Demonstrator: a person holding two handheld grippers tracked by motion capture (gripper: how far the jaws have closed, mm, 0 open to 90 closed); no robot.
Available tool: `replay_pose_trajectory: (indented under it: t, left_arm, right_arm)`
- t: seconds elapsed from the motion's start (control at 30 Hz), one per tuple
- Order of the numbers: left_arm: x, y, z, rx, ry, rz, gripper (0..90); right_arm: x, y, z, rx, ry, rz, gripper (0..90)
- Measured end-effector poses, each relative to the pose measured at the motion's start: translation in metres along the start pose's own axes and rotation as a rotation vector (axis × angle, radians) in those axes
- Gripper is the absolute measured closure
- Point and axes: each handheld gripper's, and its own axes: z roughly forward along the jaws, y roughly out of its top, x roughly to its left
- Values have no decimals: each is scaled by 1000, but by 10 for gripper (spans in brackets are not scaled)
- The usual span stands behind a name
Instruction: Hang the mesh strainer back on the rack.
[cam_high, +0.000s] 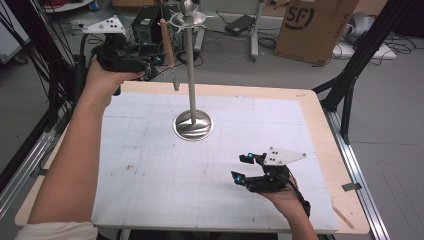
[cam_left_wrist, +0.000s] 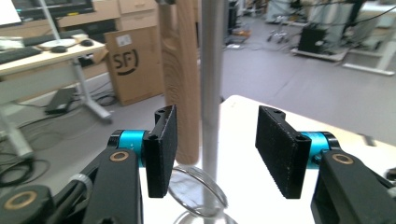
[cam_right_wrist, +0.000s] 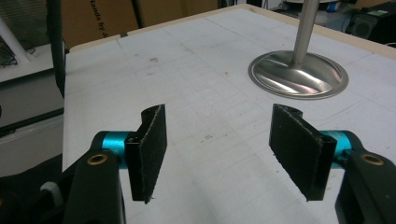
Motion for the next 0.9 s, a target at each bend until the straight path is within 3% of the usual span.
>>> replay_pose_trajectory:
  t: [0.27, 0.9]
  left_arm:
    - [-5, -17, -10, 15, -63, 1, 432]
    - [-40, -75, -10, 77, -113, 7, 288]
  right_arm:
    - [-2, 1, -4, -17, -4, 5, 364]
    - [-5, 0, -8, -17, -10, 17, 351]
